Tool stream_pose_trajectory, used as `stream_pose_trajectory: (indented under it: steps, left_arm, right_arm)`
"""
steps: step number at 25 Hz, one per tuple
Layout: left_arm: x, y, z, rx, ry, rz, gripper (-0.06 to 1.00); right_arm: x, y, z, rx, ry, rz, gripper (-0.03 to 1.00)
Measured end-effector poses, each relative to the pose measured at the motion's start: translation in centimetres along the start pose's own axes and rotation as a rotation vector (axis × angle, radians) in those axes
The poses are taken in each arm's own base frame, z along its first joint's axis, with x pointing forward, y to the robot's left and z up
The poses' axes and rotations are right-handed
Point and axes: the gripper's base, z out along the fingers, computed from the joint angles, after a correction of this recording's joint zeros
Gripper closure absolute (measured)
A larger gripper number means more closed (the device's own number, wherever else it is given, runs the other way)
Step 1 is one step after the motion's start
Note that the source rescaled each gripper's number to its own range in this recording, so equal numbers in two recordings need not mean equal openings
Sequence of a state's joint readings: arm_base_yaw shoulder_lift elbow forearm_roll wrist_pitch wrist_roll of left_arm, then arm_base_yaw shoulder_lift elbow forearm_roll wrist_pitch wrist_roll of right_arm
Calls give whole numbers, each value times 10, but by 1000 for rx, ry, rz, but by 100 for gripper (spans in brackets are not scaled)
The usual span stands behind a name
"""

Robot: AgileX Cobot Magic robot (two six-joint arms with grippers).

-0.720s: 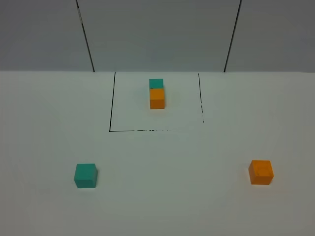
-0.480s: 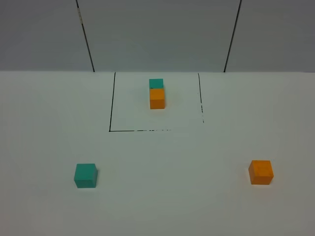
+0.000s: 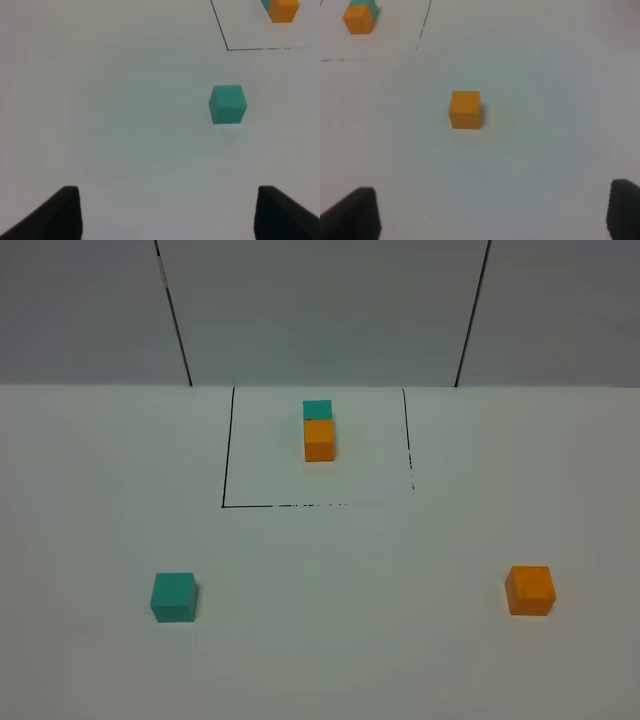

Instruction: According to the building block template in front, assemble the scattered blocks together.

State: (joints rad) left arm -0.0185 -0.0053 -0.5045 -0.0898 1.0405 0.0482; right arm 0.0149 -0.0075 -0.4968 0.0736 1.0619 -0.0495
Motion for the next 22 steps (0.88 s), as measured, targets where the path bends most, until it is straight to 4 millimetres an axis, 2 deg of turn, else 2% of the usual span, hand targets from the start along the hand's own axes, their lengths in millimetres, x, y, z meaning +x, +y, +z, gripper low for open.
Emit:
stream_pose_trajectory:
  steps: [11, 14, 18, 22]
  left_arm:
    - [0, 0, 0, 0, 3, -2, 34]
    - [-5, 0, 2, 2, 16, -15, 24]
    - [-28, 1, 10, 5, 74, -29, 3]
    - [-58, -3, 33, 64, 225, -80, -5]
  right_arm:
    - [0, 0, 0, 0, 0, 0, 16]
    - [0, 0, 0, 0, 0, 0, 16]
    - [0, 0, 0, 0, 0, 0, 16]
    - [0, 0, 0, 0, 0, 0, 16]
